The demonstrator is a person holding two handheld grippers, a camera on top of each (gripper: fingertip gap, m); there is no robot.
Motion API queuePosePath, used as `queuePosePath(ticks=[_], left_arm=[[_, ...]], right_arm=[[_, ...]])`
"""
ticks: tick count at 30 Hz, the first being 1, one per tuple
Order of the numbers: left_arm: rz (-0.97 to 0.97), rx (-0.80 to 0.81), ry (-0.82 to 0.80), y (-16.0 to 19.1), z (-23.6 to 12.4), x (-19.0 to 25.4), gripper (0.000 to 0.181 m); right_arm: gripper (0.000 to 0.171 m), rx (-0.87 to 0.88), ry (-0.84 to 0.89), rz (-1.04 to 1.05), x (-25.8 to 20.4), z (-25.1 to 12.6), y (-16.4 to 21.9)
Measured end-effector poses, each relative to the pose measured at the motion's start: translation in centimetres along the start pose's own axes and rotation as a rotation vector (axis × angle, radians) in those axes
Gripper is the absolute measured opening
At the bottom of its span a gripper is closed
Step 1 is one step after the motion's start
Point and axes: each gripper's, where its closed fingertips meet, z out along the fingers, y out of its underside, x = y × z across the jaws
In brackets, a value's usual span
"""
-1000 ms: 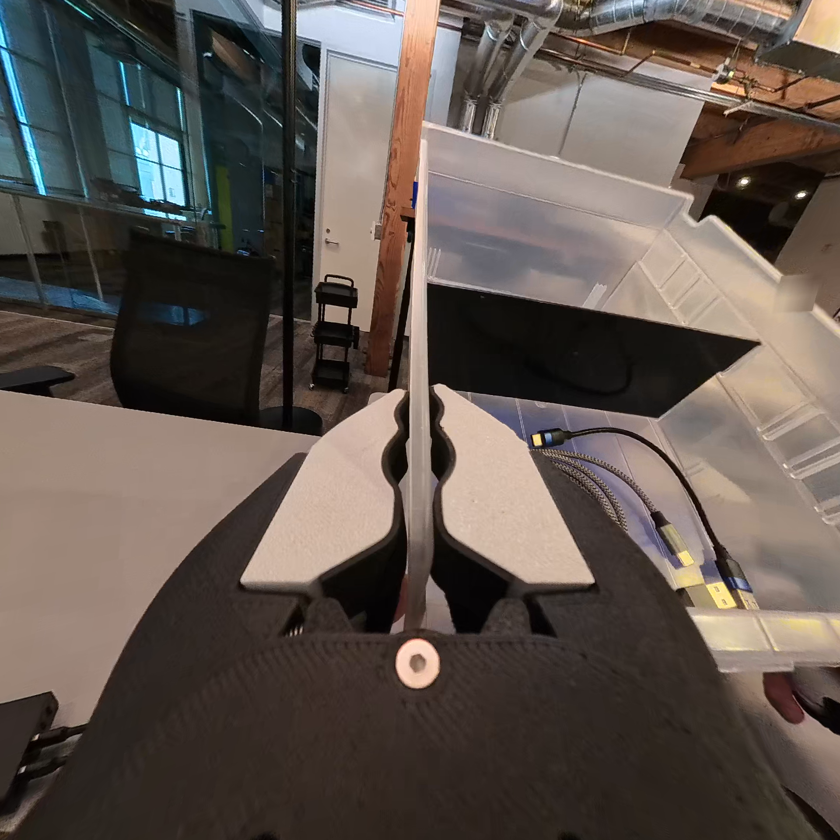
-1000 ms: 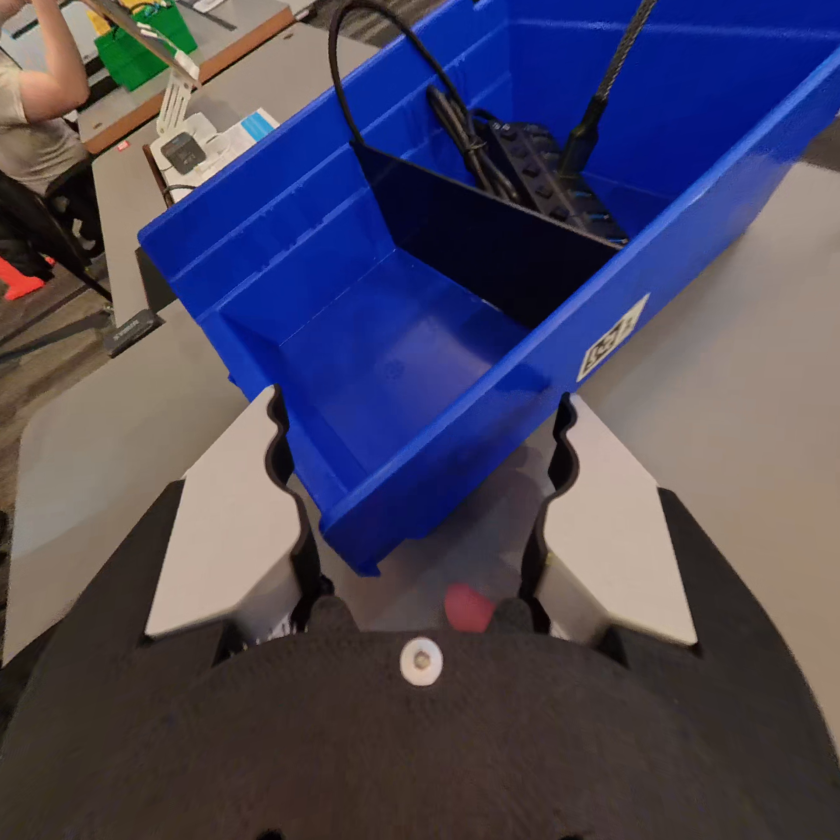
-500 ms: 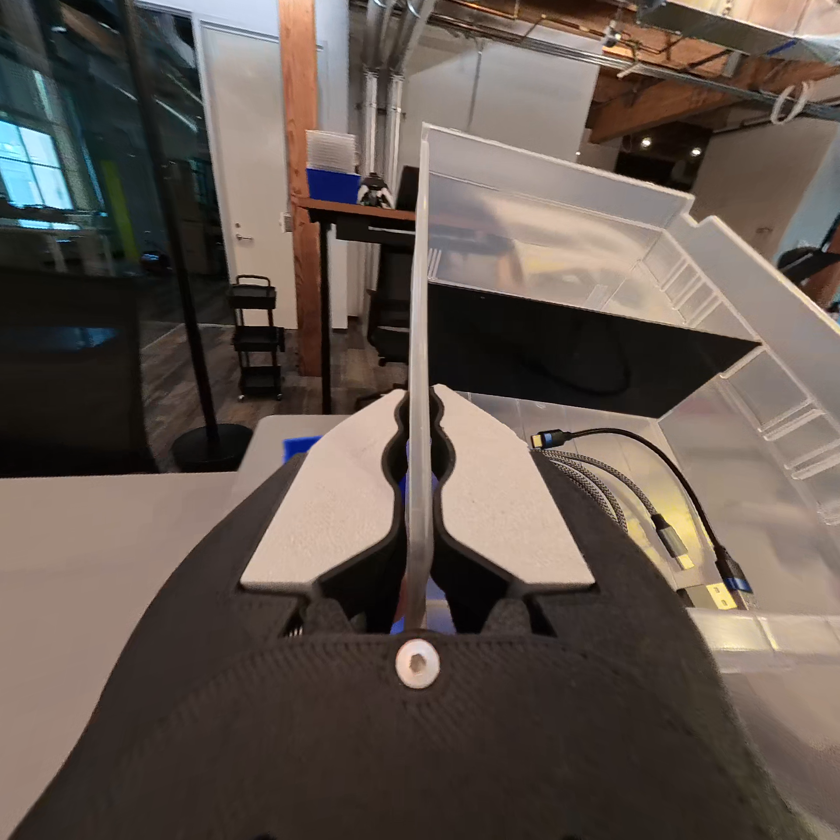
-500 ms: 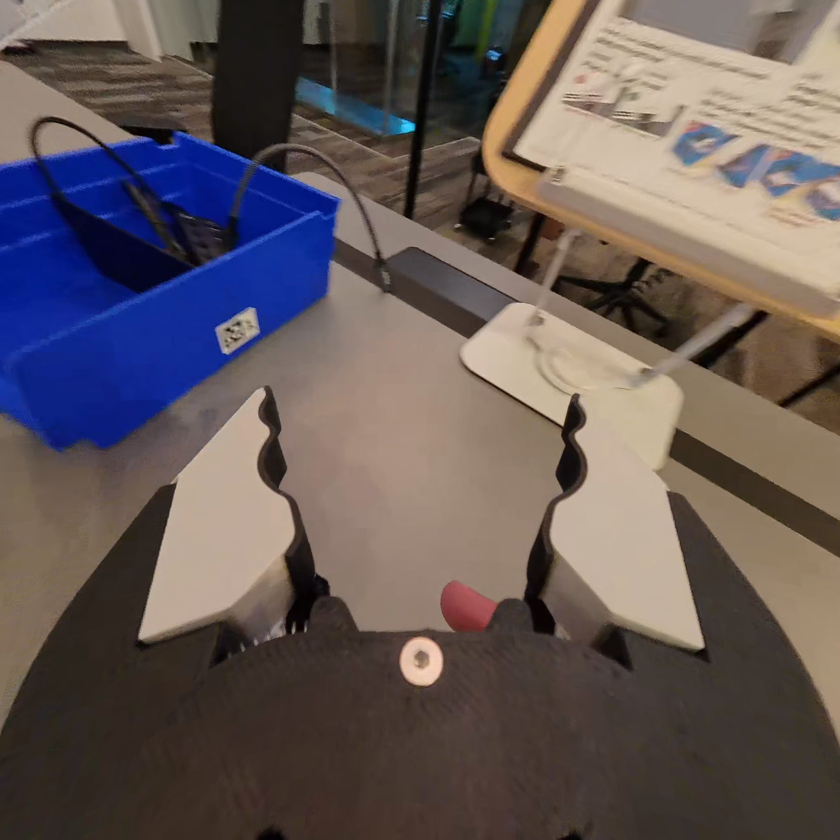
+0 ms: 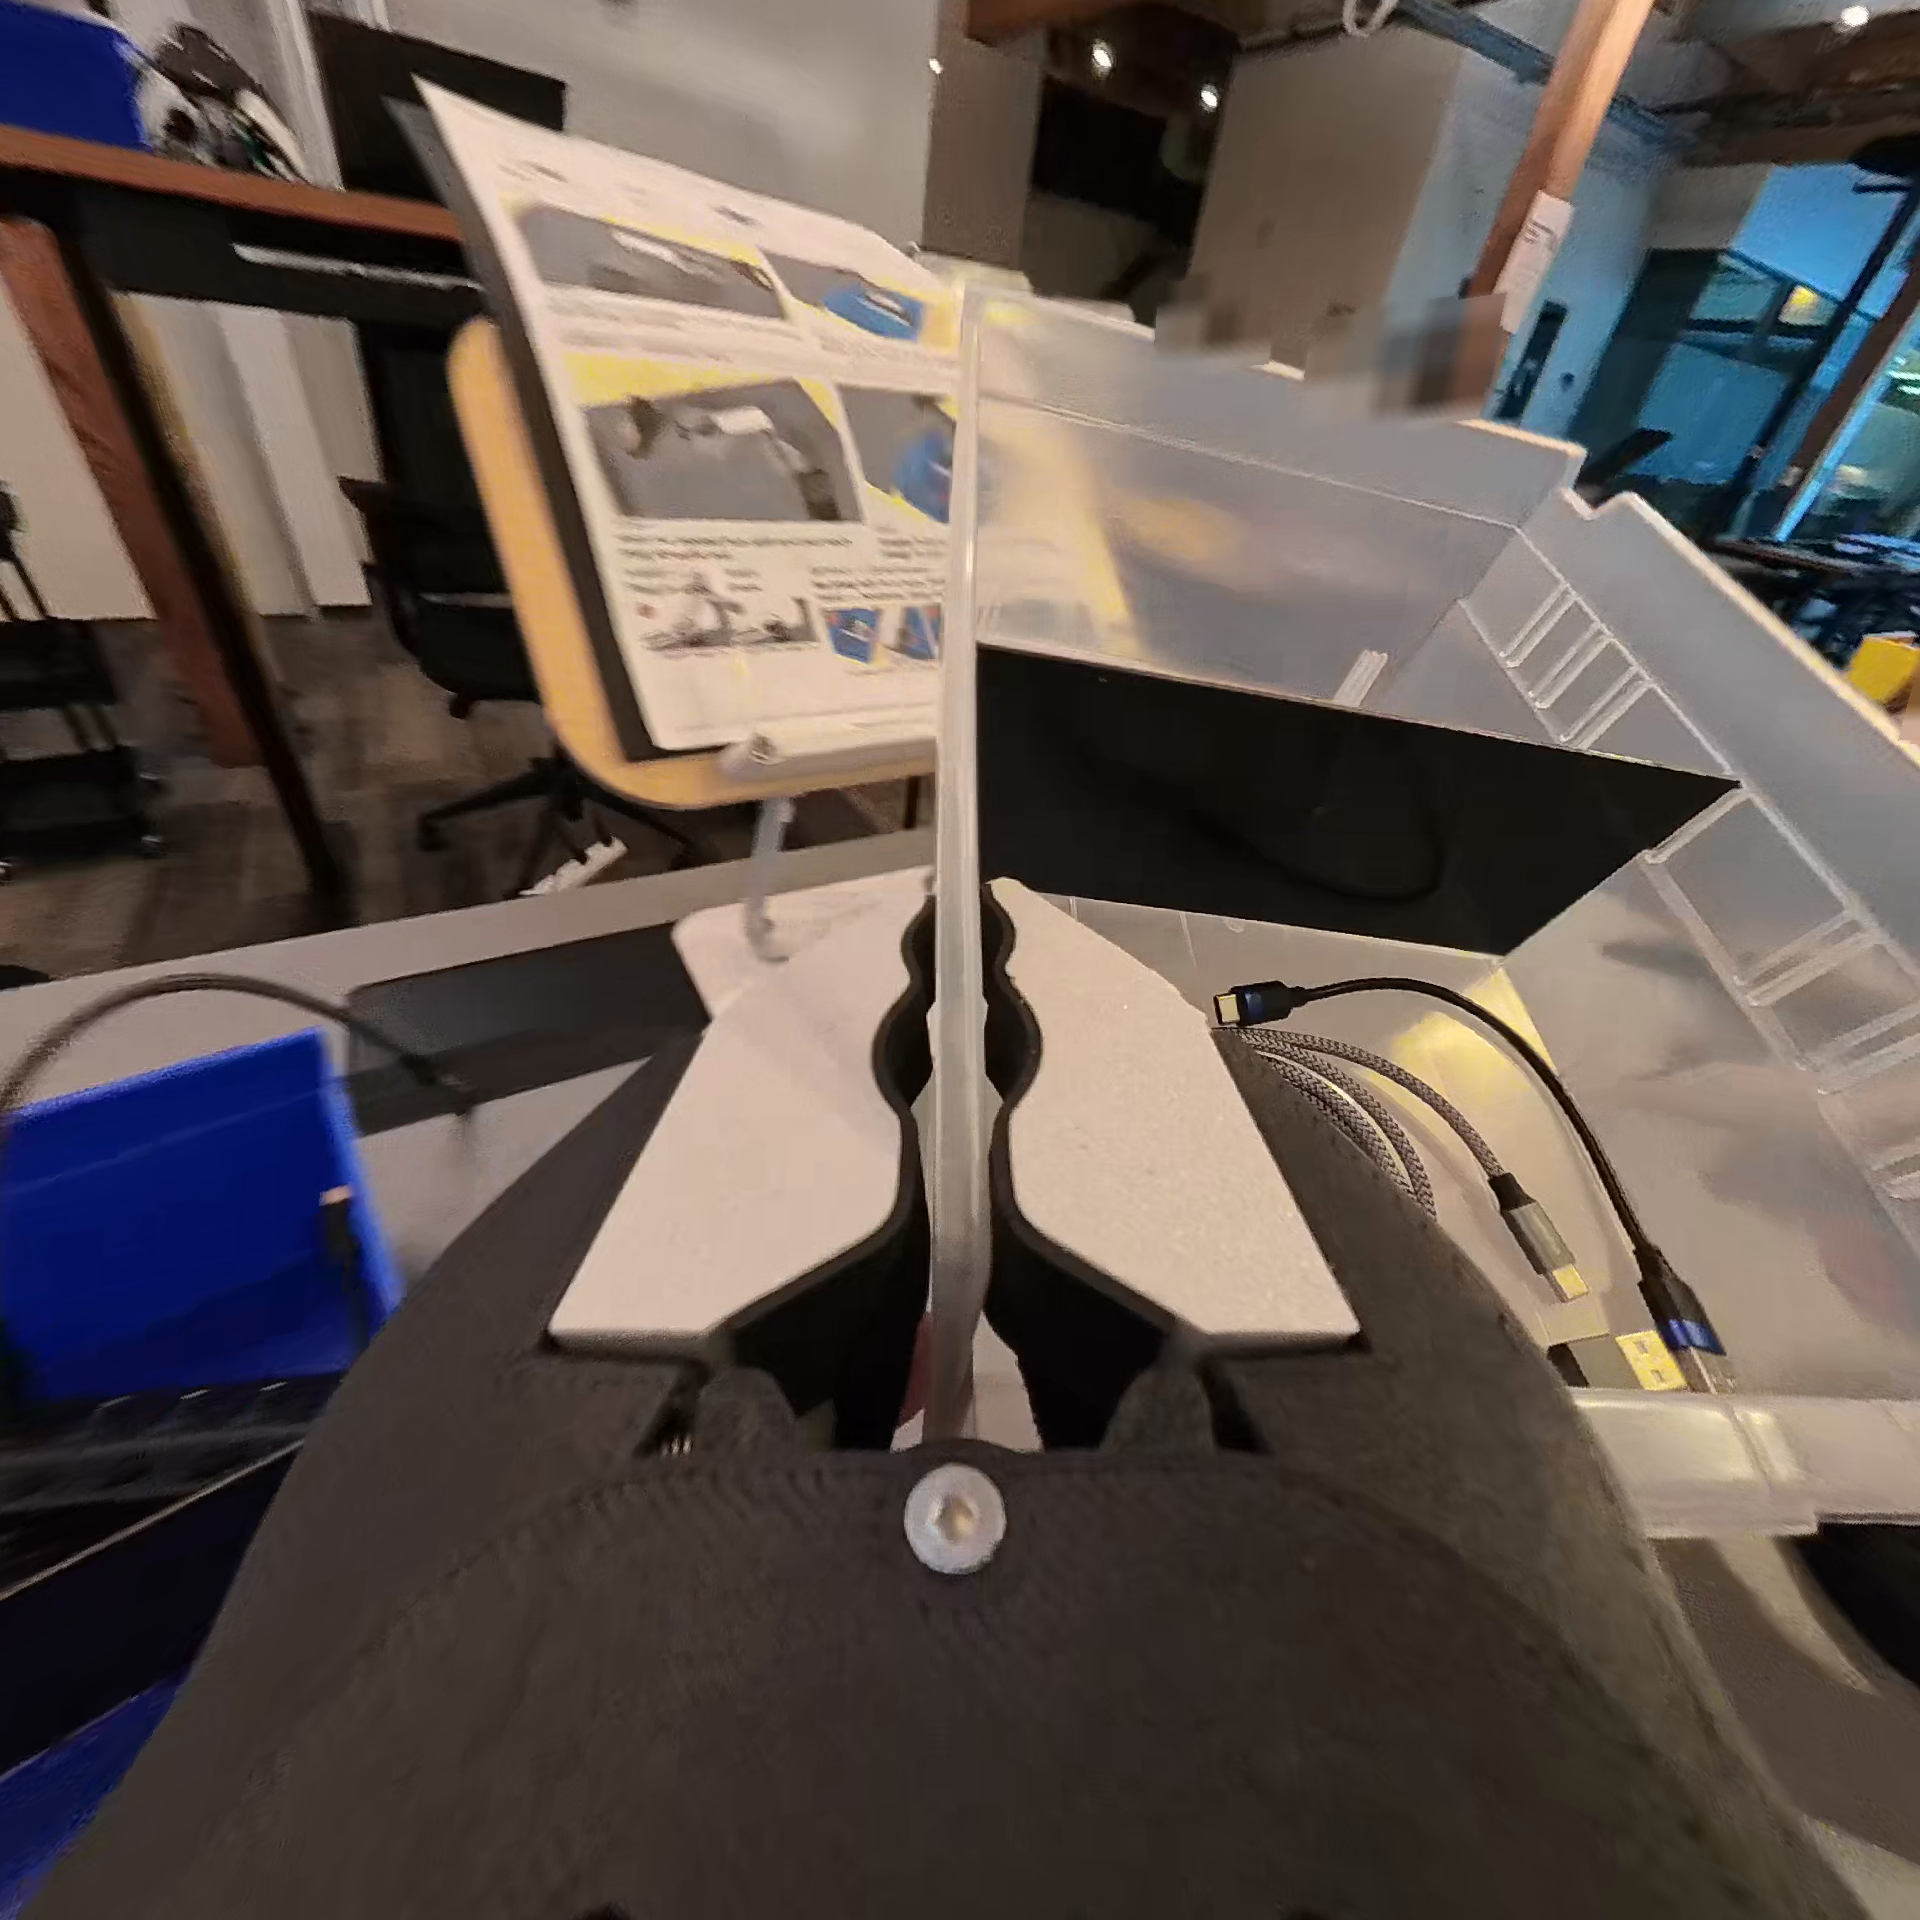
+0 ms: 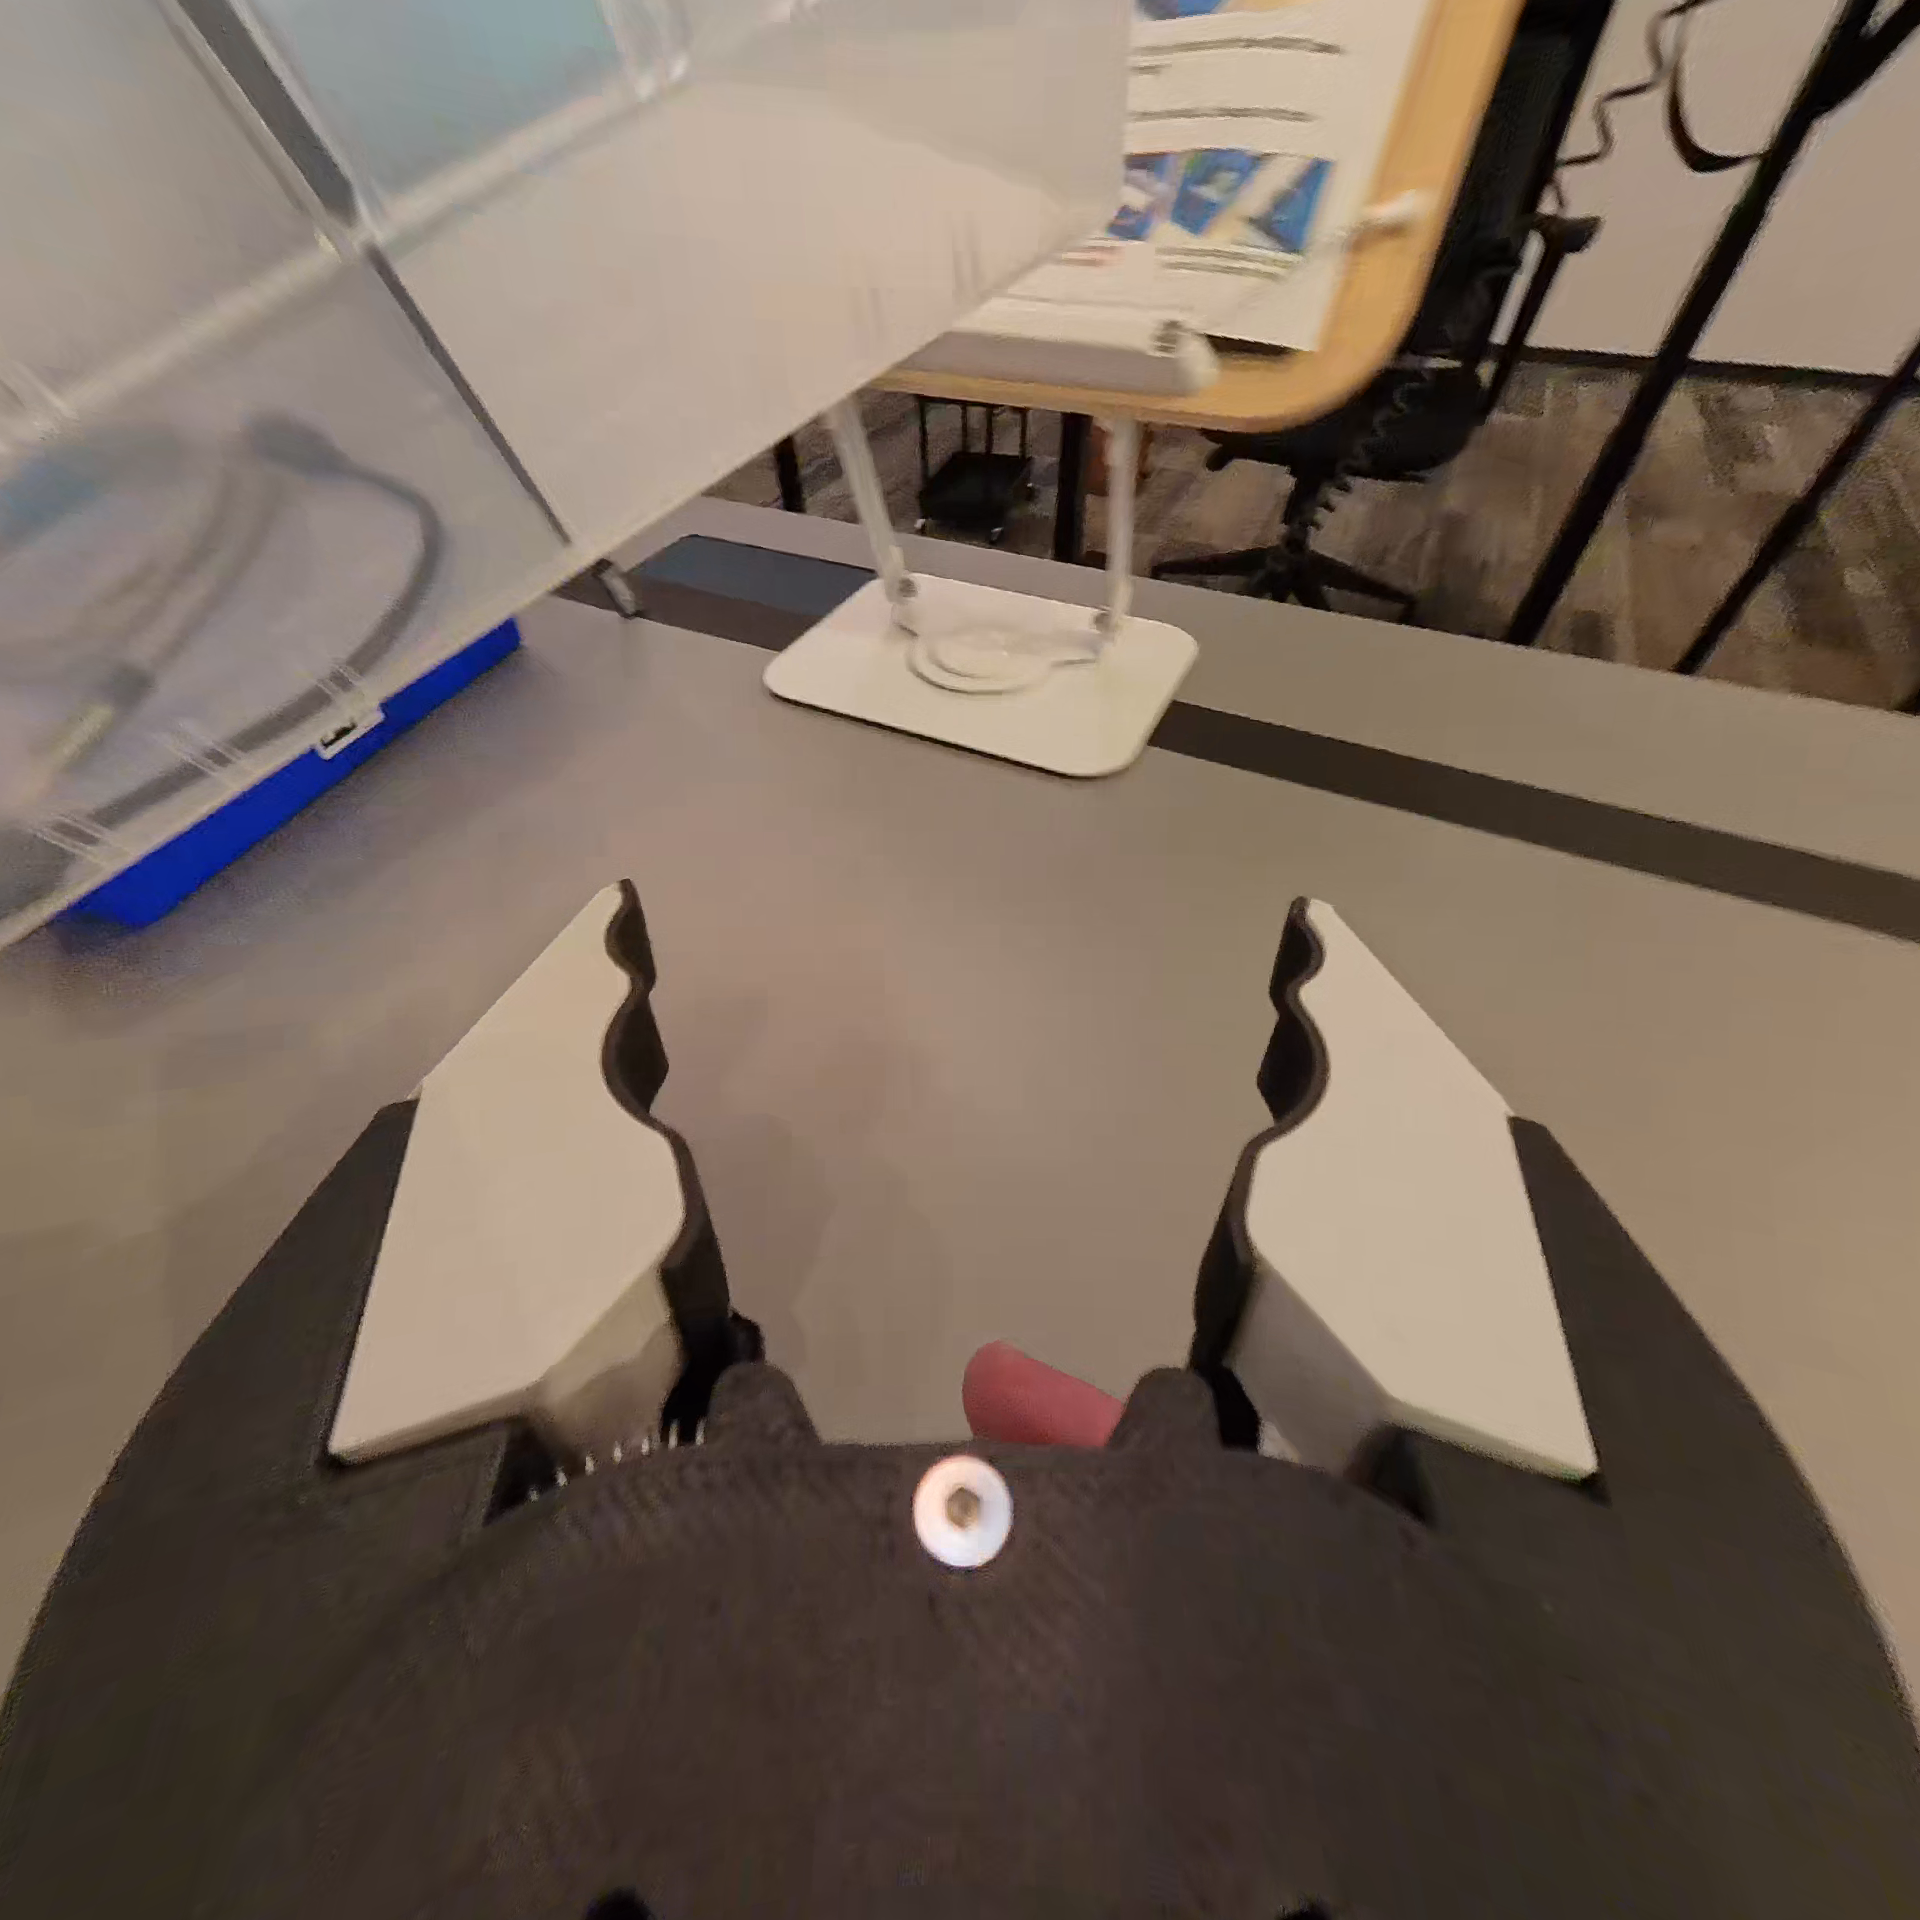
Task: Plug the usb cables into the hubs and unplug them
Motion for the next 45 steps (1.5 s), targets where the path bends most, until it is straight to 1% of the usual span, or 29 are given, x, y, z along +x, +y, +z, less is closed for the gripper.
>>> queuePosePath(ticks=[1, 2, 4, 6, 7, 8, 10, 13, 14, 15, 16, 19, 20, 22, 23, 28, 31, 35, 37, 40, 42, 44, 45], left_arm=[[0.0, -0.018, 0.017, 0.7, 1.2, 1.1, 0.006], [-0.002, -0.037, 0.033, 1.4, 2.3, 2.1, 0.006], [-0.001, -0.075, 0.052, 2.9, 4.6, 3.9, 0.006], [-0.001, -0.111, 0.069, 4.7, 6.8, 5.7, 0.006], [-0.005, -0.131, 0.081, 5.7, 7.8, 6.7, 0.006], [-0.012, -0.15, 0.094, 6.7, 8.8, 7.8, 0.006], [-0.032, -0.183, 0.114, 8.7, 10.7, 9.8, 0.006], [-0.051, -0.225, 0.135, 11.4, 13.3, 12.8, 0.006], [-0.052, -0.237, 0.141, 12.1, 14.0, 13.7, 0.006], [-0.055, -0.25, 0.145, 12.8, 14.7, 14.6, 0.006], [-0.057, -0.264, 0.146, 13.5, 15.4, 15.3, 0.006], [-0.079, -0.296, 0.137, 15.5, 17.2, 17.0, 0.006], [-0.082, -0.308, 0.134, 16.0, 17.7, 17.4, 0.006], [-0.081, -0.32, 0.121, 16.8, 18.7, 18.1, 0.006], [-0.081, -0.319, 0.113, 17.1, 19.1, 18.5, 0.006], [-0.094, -0.337, 0.088, 18.9, 20.8, 20.1, 0.006], [-0.081, -0.327, 0.07, 19.4, 21.6, 21.1, 0.008], [-0.074, -0.325, 0.098, 19.7, 22.2, 23.3, 0.021], [-0.107, -0.357, 0.166, 19.7, 22.3, 24.9, 0.034], [-0.071, -0.417, 0.26, 19.9, 22.0, 27.1, 0.05], [-0.073, -0.456, 0.337, 19.9, 21.6, 28.4, 0.058], [-0.085, -0.491, 0.396, 19.8, 21.1, 28.9, 0.055], [-0.091, -0.49, 0.423, 19.5, 20.7, 29.1, 0.054]], right_arm=[[0.112, -0.001, 0.01, 0.02, 1.5, -1.4, 0.4], [0.101, 0.006, 0.019, 0.042, 2.8, -3.0, 0.6], [0.097, 0.055, 0.026, 0.093, 4.8, -6.1, 0.4], [0.1, 0.104, -0.026, 0.158, 5.2, -8.9, 0.1], [0.098, 0.121, -0.066, 0.183, 4.8, -10.0, 0.1], [0.099, 0.13, -0.098, 0.202, 4.3, -10.8, 0.1], [0.106, 0.134, -0.132, 0.205, 3.2, -11.6, 0.4], [0.113, 0.114, -0.16, 0.189, 1.6, -11.5, 1.2], [0.114, 0.108, -0.161, 0.176, 1.4, -11.2, 1.5], [0.109, 0.106, -0.161, 0.157, 1.3, -10.9, 1.8], [0.109, 0.103, -0.158, 0.147, 1.3, -10.6, 2.1], [0.109, 0.063, -0.134, 0.156, 2.3, -9.2, 3.4], [0.107, 0.049, -0.113, 0.152, 2.8, -8.8, 3.9], [0.111, 0.019, -0.049, 0.122, 4.3, -8.1, 4.8], [0.11, 0.012, -0.021, 0.114, 5.1, -7.9, 5.2], [0.092, -0.02, 0.056, 0.131, 9.1, -7.6, 6.3], [0.085, -0.037, 0.101, 0.129, 11.4, -7.5, 6.9], [0.073, -0.061, 0.174, 0.119, 14.8, -7.5, 7.7], [0.066, -0.083, 0.229, 0.075, 16.5, -7.6, 7.9], [0.053, -0.103, 0.309, 0.04, 19.4, -7.9, 8.1], [0.038, -0.108, 0.357, 0.026, 21.5, -8.2, 8.2], [0.02, -0.115, 0.376, 0.022, 23.1, -8.5, 8.3], [0.018, -0.13, 0.371, 0.024, 23.7, -8.5, 8.5]])
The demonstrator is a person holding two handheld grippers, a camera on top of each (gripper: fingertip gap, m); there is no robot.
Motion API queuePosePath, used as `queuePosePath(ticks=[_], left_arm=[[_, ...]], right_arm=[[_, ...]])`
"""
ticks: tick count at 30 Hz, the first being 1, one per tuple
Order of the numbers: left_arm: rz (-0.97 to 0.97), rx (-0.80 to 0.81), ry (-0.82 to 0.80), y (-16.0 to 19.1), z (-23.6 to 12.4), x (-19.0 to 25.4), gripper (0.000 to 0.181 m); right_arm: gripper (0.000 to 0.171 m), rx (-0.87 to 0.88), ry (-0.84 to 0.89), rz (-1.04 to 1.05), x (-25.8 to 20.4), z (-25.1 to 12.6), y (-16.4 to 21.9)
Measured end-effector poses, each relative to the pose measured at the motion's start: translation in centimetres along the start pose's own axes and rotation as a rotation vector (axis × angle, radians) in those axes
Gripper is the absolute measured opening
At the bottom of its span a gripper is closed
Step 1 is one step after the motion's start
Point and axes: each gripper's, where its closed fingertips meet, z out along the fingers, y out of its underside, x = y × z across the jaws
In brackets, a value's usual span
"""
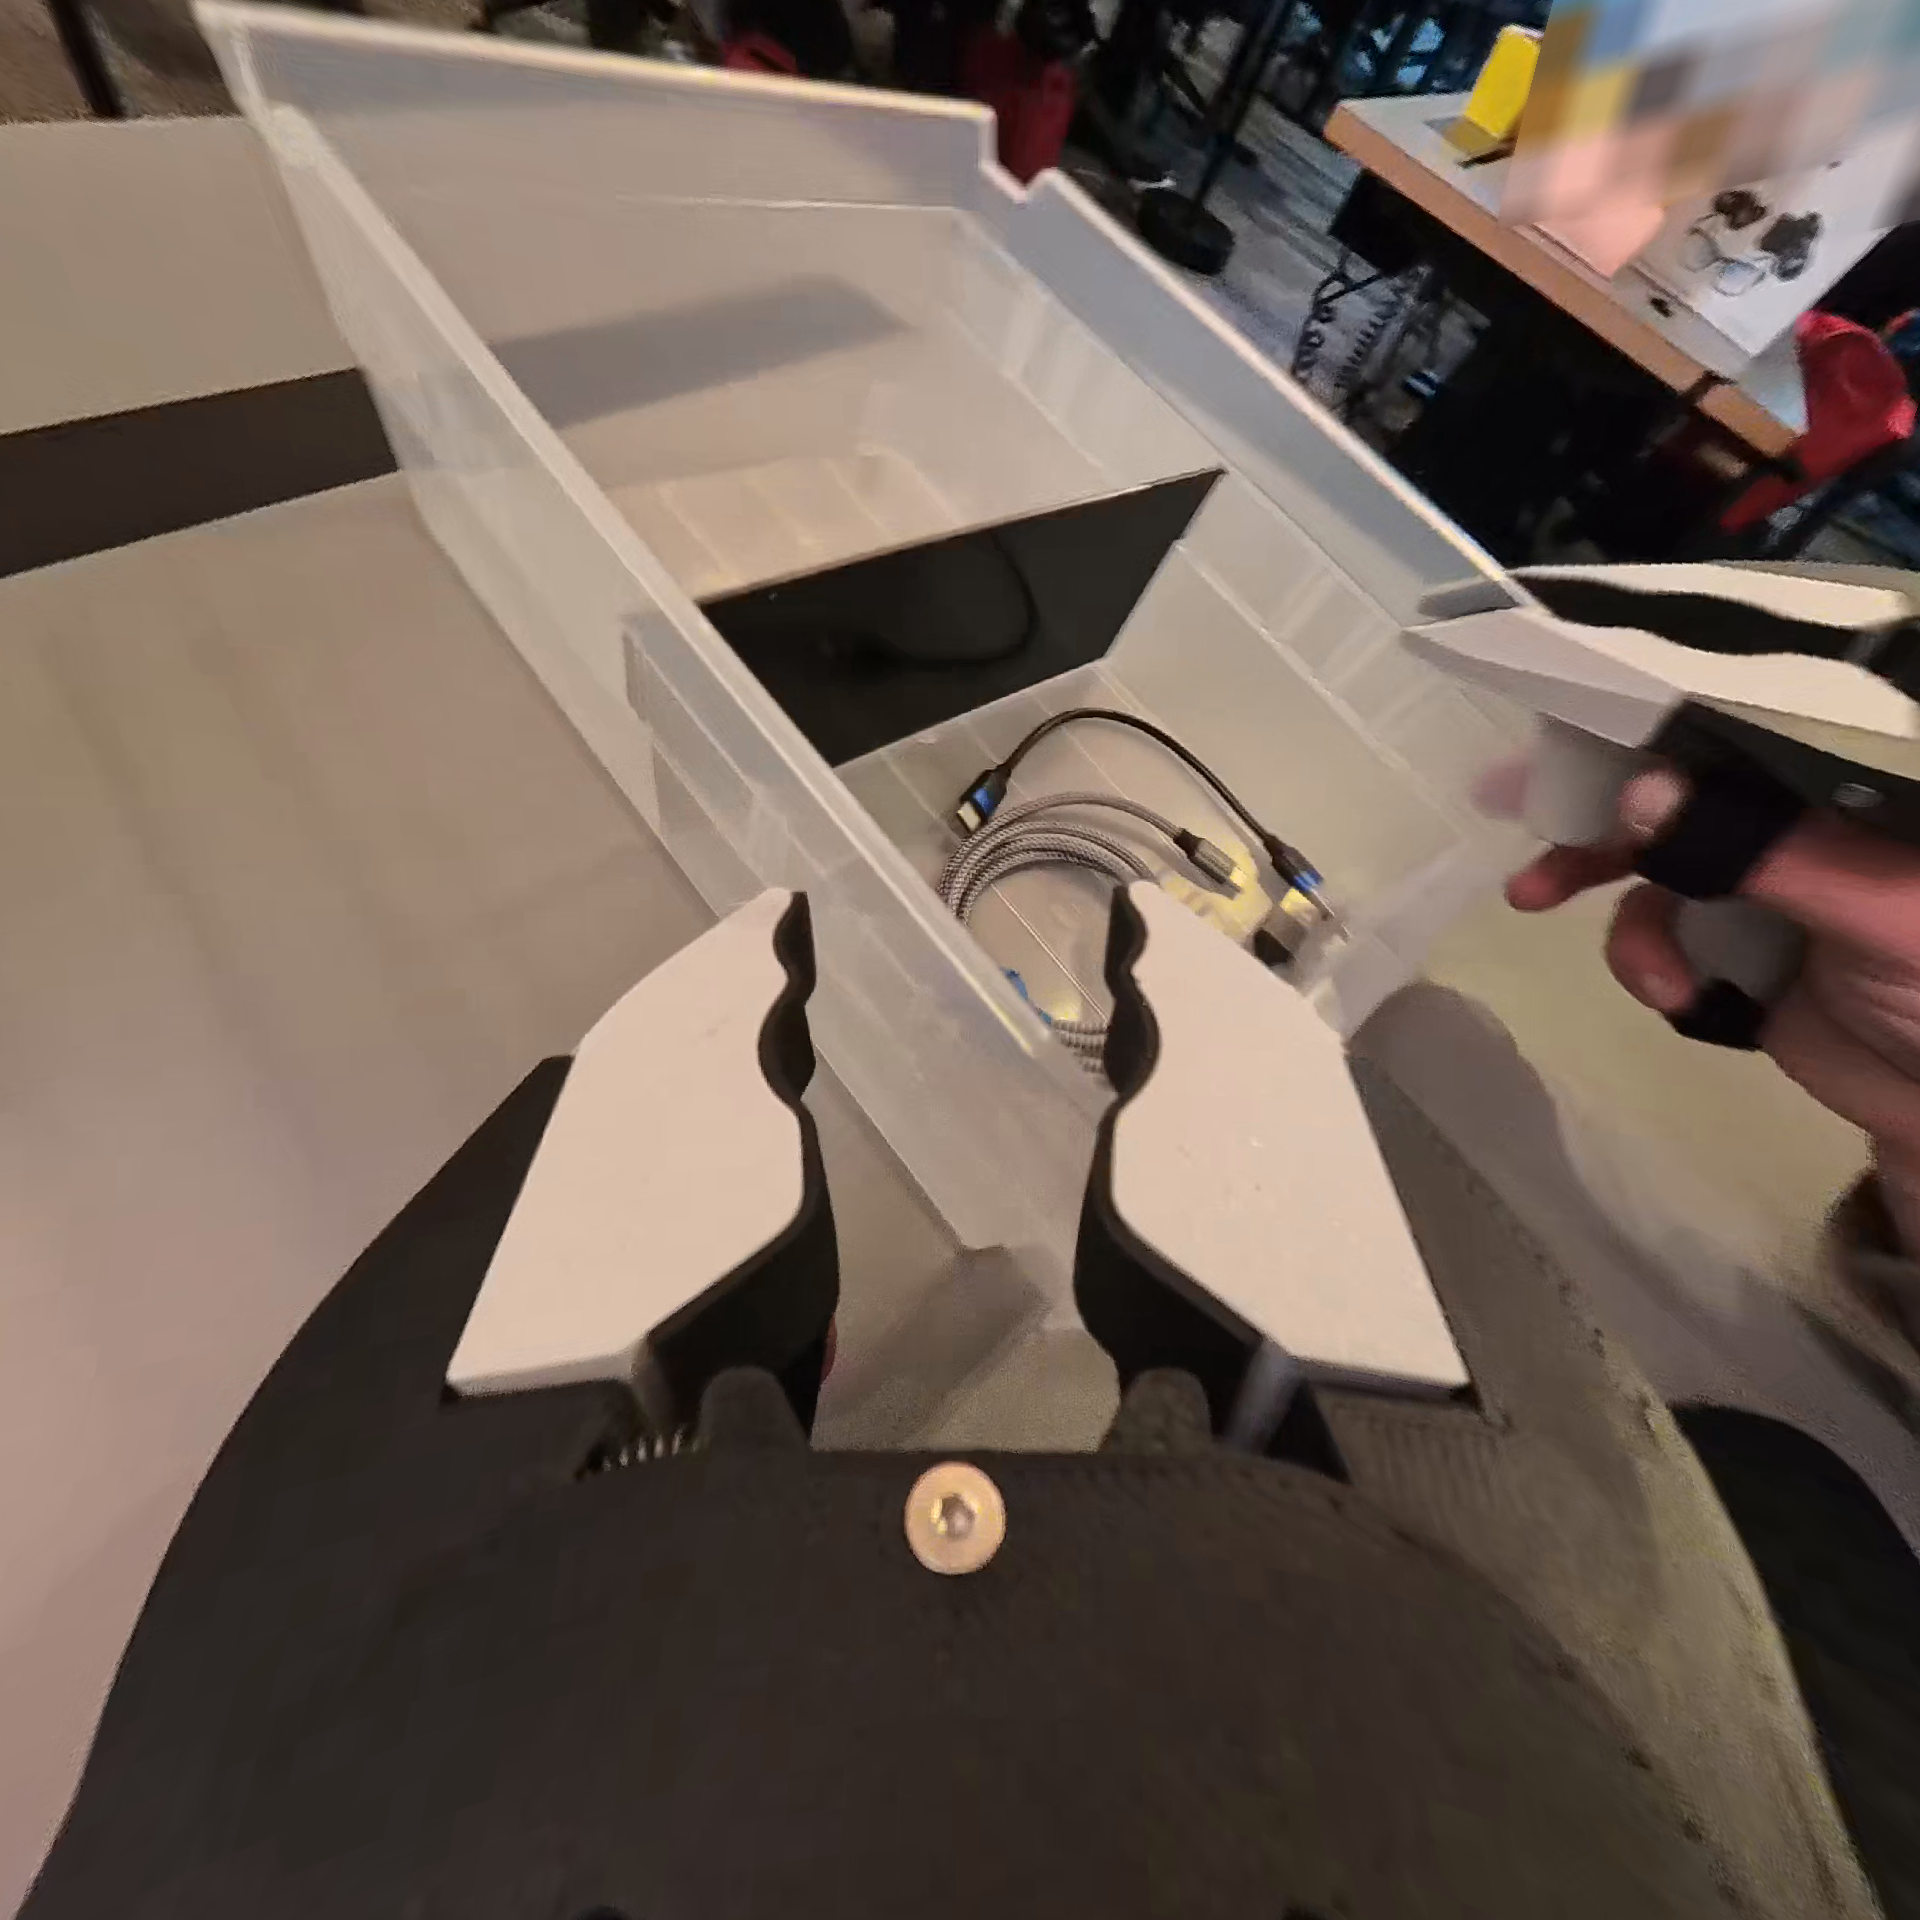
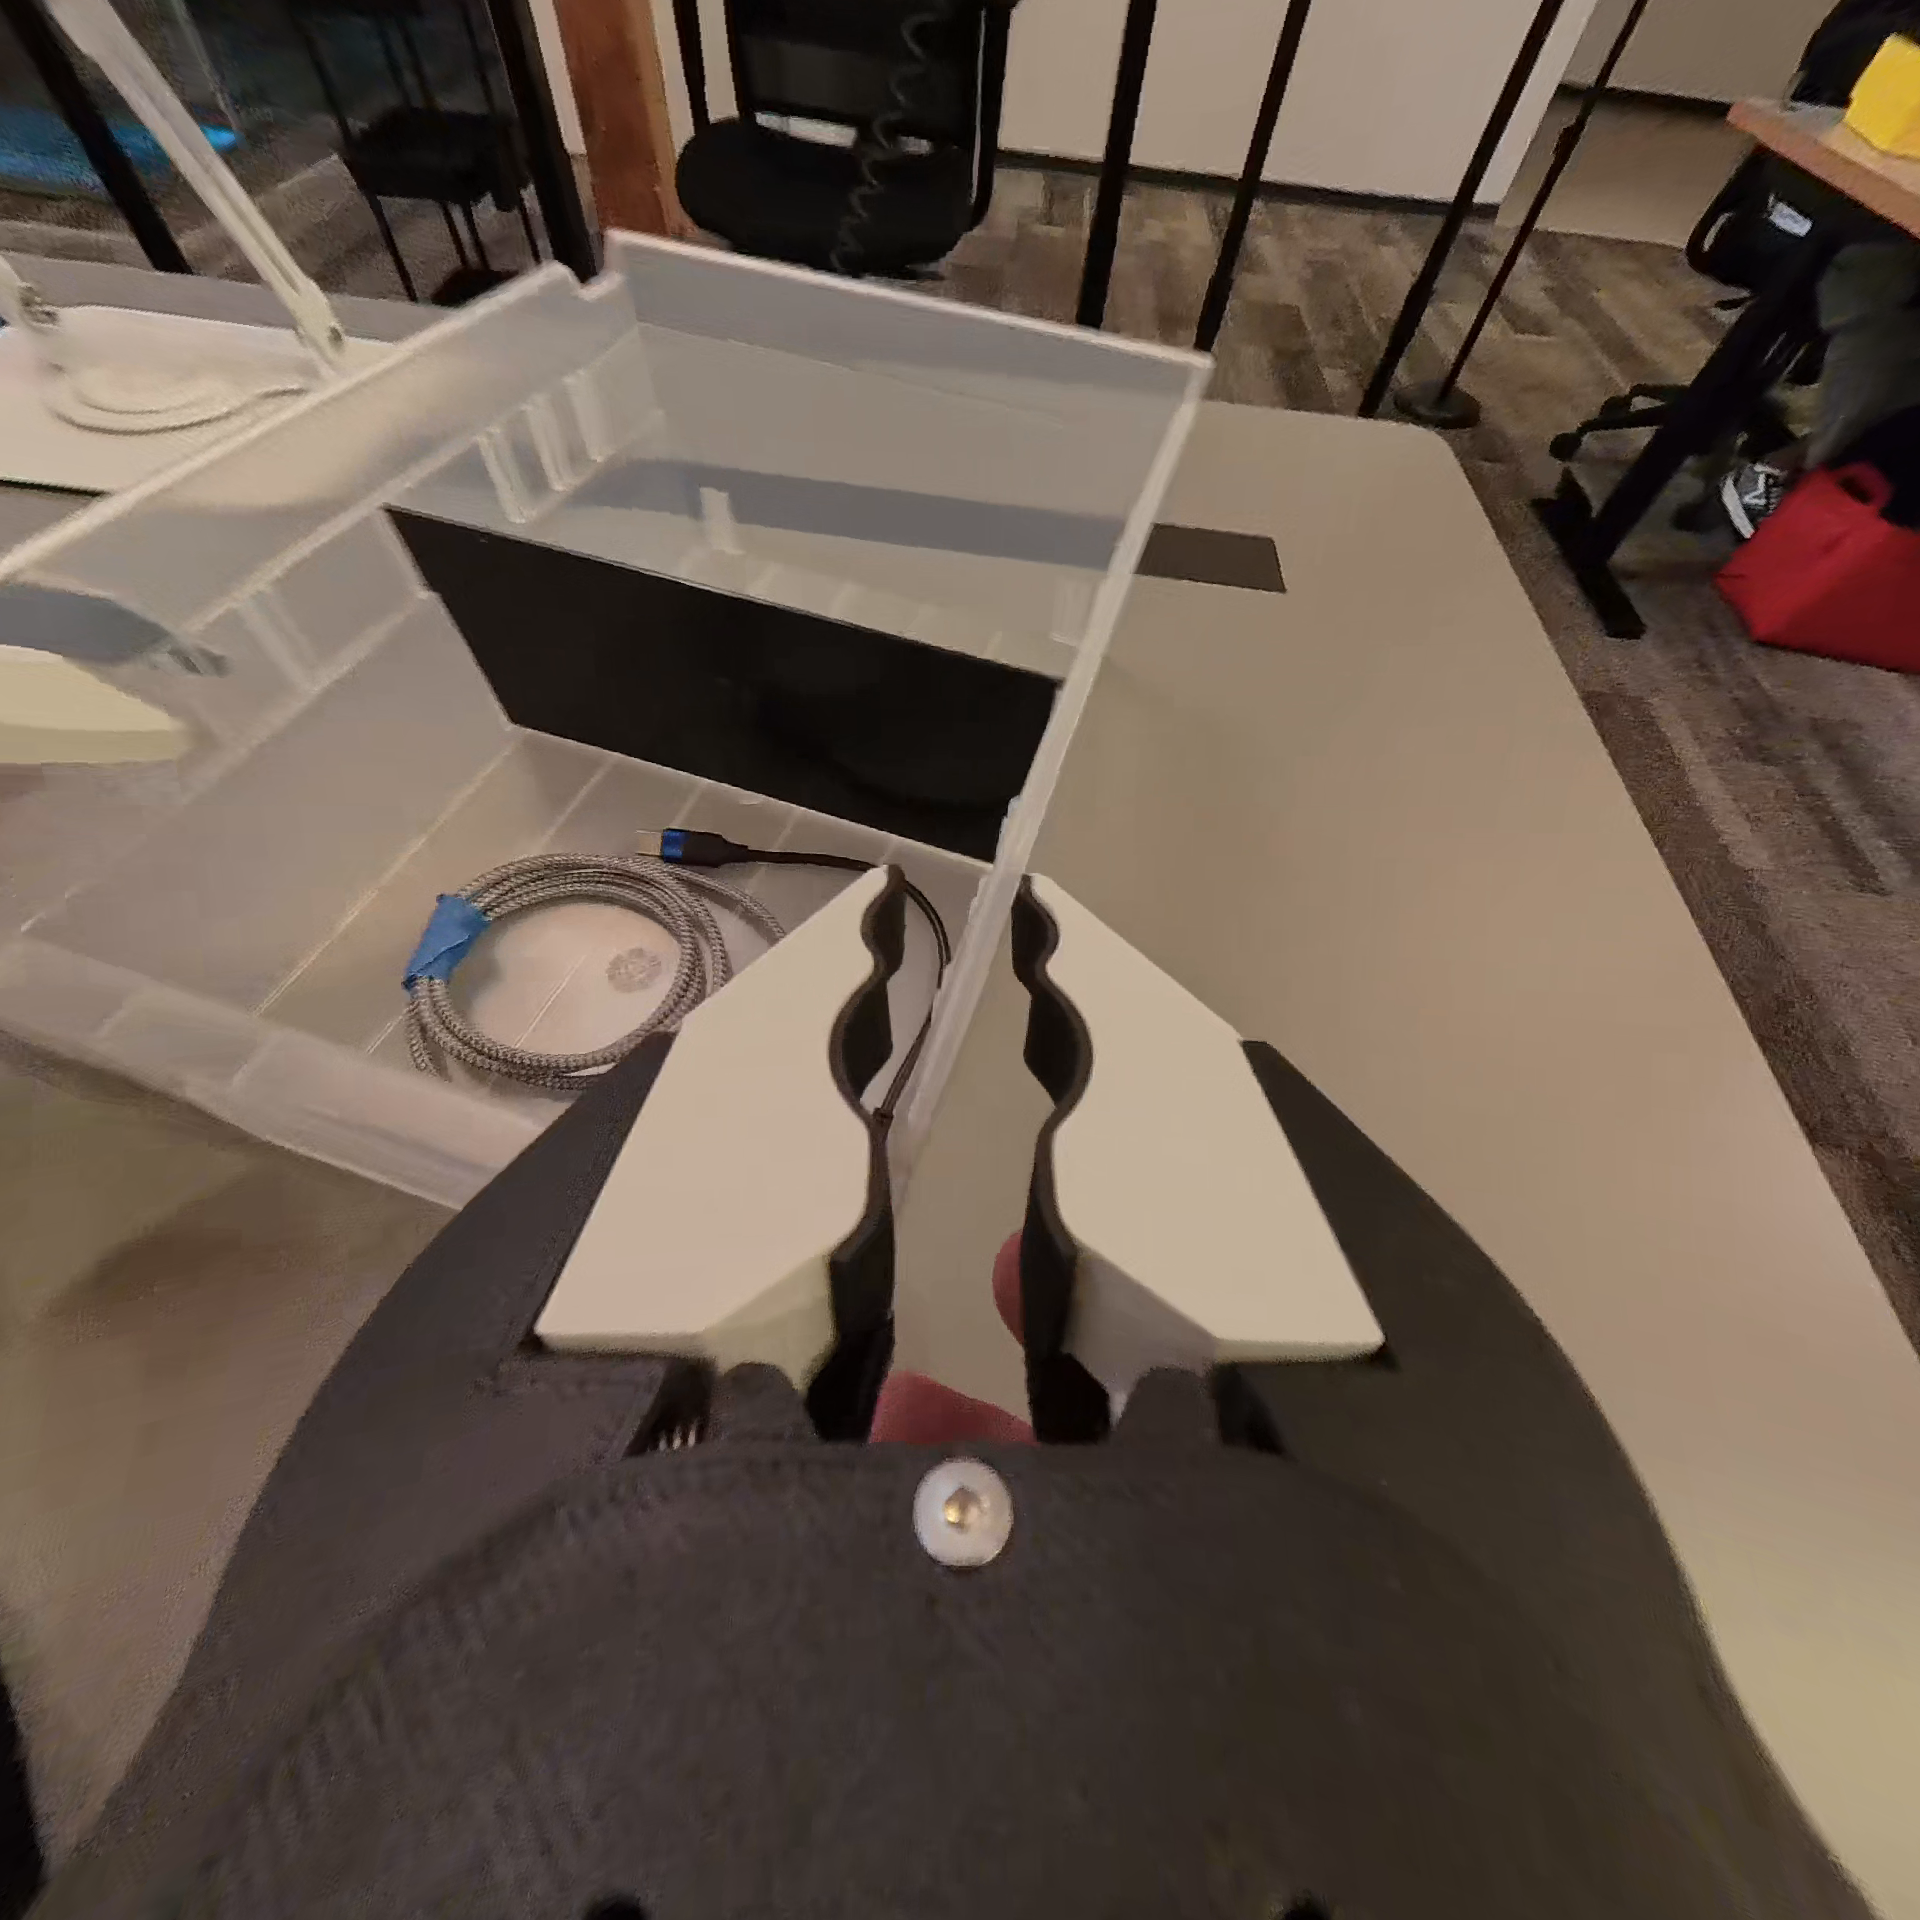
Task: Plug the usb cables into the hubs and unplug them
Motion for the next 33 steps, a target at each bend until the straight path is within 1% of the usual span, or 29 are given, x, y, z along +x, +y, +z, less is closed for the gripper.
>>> queuePosePath(ticks=[1, 4, 6, 9, 11, 14, 19, 23, 25, 31, 33], left_arm=[[0.005, 0.0, 0.025, -0.1, -0.5, 0.4, 0.057], [0.063, 0.016, 0.057, -0.8, -2.6, 1.3, 0.054], [0.143, 0.019, 0.054, -1.3, -4.7, 1.2, 0.052], [0.254, 0.062, 0.005, -2.4, -8.6, -0.3, 0.047], [0.315, 0.078, -0.037, -2.9, -11.1, -2.0, 0.045], [0.392, 0.104, -0.133, -4.3, -14.9, -5.7, 0.045], [0.376, 0.264, -0.239, -8.5, -21.7, -11.3, 0.041], [0.399, 0.346, -0.294, -10.3, -25.5, -14.0, 0.041], [0.389, 0.397, -0.31, -11.0, -26.8, -14.8, 0.038], [0.39, 0.421, -0.313, -11.6, -28.8, -15.9, 0.038], [0.381, 0.432, -0.313, -12.0, -29.5, -16.1, 0.038]], right_arm=[[0.014, -0.013, 0.003, 0.003, 0.5, 0.3, 0.2], [0.002, -0.028, 0.053, -0.03, 2.1, 1.0, 0.5], [0.002, -0.027, 0.046, -0.035, 2.5, 1.3, 0.4], [0.001, -0.037, 0.038, -0.054, 2.8, 1.6, 0.3], [0.001, -0.035, 0.033, -0.041, 3.1, 1.9, 0.2], [0.001, -0.048, 0.049, -0.05, 3.6, 2.1, 0.2], [0.001, -0.05, 0.055, -0.043, 4.3, 2.3, 0.2], [0.001, -0.055, 0.05, -0.049, 4.7, 2.5, 0.2], [0.001, -0.061, 0.048, -0.042, 5.0, 2.5, 0.2], [0.001, -0.056, 0.071, -0.033, 6.6, 2.8, 0.2], [0.001, -0.052, 0.052, -0.024, 7.1, 3.2, 0.1]])
